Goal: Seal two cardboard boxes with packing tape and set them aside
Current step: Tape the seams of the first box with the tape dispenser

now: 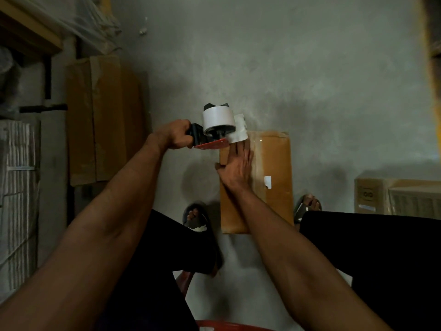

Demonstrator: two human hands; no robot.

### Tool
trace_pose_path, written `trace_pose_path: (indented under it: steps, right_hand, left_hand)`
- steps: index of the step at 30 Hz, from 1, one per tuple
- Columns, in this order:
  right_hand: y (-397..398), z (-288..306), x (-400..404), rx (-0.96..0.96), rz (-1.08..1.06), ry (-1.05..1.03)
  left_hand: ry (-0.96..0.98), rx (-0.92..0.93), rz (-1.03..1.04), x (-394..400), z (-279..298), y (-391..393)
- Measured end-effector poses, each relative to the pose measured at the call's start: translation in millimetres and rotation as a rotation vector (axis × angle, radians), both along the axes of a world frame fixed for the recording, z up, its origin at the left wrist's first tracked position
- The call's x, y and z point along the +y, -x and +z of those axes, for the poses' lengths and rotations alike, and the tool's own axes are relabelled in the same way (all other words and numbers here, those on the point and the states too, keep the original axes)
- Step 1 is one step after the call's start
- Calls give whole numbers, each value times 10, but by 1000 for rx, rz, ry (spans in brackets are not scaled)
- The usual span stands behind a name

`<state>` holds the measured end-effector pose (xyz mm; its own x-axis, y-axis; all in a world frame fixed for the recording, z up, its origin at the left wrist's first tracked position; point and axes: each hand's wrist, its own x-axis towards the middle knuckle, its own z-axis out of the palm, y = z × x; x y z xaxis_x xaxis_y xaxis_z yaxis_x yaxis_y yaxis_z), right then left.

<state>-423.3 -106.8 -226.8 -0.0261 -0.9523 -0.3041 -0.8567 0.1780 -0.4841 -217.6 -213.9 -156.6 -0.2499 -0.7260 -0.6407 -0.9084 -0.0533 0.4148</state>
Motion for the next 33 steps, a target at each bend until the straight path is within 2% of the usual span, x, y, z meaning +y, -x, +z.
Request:
trace_pose_path:
  steps: [8, 13, 17, 20, 23, 25, 27, 28, 30, 33]
  right_hand:
    - [576, -190, -84, -88, 239, 33]
    - [514, -148, -9, -90, 215, 17]
    - [581, -100, 4, -176, 215, 24]
    - [563, -104, 0, -181, 201, 15]
    - [595, -66, -46, -251, 181, -66]
    - [620, 132, -178, -368, 132, -196]
    - [561, 424, -279, -556, -4, -296]
    - [474, 524, -320, -588, -65, -312]
    - [181, 692, -369, -545, -166, -360]
    - [-271, 734, -347, -296, -319, -306]
  left_hand:
    - [-14, 38, 99, 372, -174, 52]
    - [-33, 32, 145, 495, -324, -112]
    - [-18, -38, 160, 615, -237, -135]
    - [78, -149, 137, 632, -257, -53]
    - [116, -171, 104, 621, -272, -4]
    - [120, -182, 82, 585, -259, 6]
    - [127, -184, 66, 566, -253, -1]
    - [135, -191, 56, 564, -257, -8]
    - [148, -191, 49, 578, -268, -20]
    - [180, -173, 15, 624, -283, -15]
